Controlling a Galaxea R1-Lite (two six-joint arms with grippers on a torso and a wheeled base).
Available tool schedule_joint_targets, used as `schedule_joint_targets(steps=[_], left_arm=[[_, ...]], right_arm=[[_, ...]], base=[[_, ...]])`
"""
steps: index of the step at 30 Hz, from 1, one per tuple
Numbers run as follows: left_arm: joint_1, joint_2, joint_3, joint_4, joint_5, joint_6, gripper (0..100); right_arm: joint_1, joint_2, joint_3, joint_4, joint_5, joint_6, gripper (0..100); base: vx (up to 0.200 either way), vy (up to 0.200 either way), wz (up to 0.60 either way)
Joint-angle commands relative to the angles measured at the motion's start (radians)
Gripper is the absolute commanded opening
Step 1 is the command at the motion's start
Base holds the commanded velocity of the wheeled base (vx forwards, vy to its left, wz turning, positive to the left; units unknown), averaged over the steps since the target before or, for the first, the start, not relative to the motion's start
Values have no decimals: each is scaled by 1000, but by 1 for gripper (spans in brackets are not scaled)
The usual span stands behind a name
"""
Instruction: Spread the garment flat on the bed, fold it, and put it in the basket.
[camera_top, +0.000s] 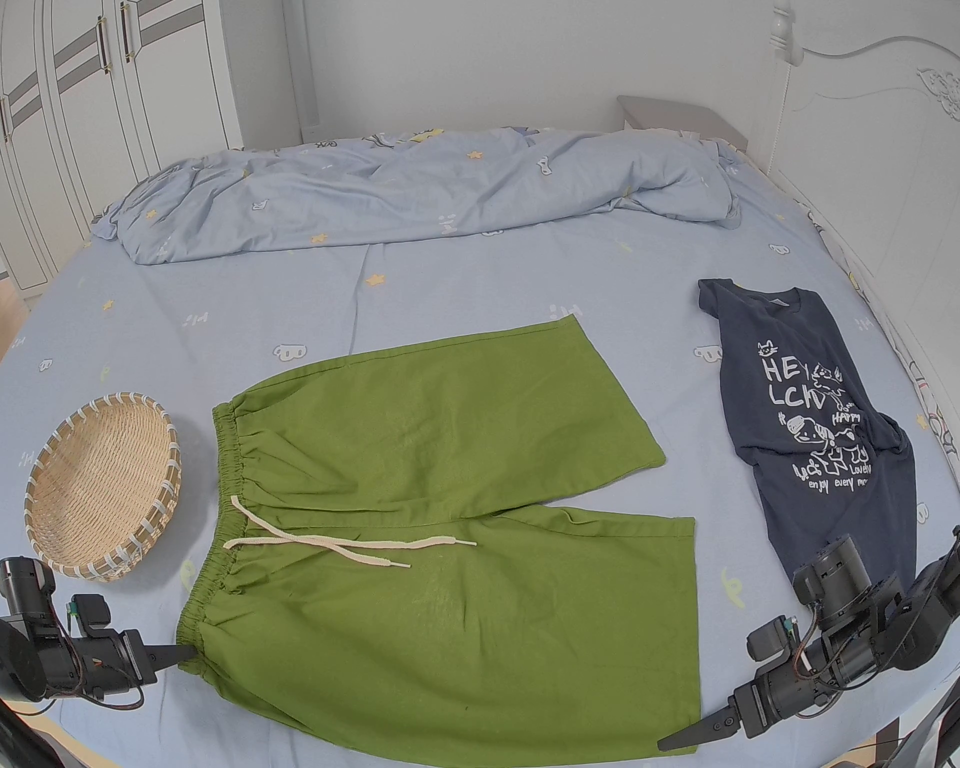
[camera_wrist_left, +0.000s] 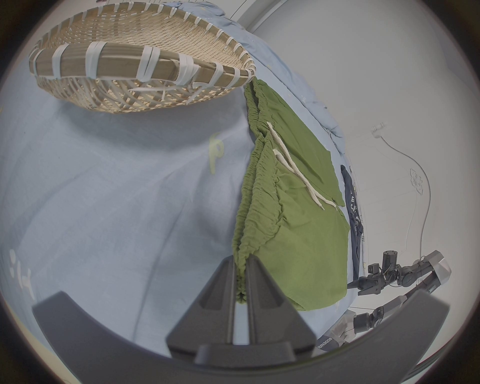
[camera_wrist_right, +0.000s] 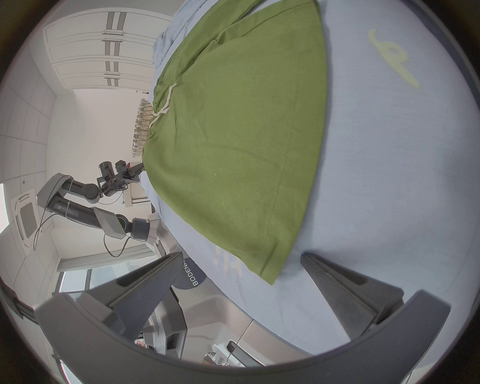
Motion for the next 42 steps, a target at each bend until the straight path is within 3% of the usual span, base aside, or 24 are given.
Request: schedule_joint_targets(steps=[1,17,18,22,37,39,42], left_arm=[[0,0,0,-1,0,0,0],[-4,2,0,-1,0,0,0],[-4,2,-2,-1,0,0,0],[-4,0,0,-1,0,0,0],[-6,-1,-3,-2,0,0,0],[-7,-4,-11,-2,14,22,0],[-10,-21,-31,-2,48,46,0]], right_arm=[[25,56,7,-29,0,1,100],[42,90,40,-150,14,2,100],[42,91,43,-155,15,2,0],[38,105,63,-213,15,12,0],[12,120,74,-219,-3,1,0],[7,86,53,-219,-74,12,0],[2,47,10,-221,-245,36,0]], base=[[0,0,0],[0,0,0],[0,0,0],[0,0,0],[0,0,0],[0,0,0],[0,0,0]])
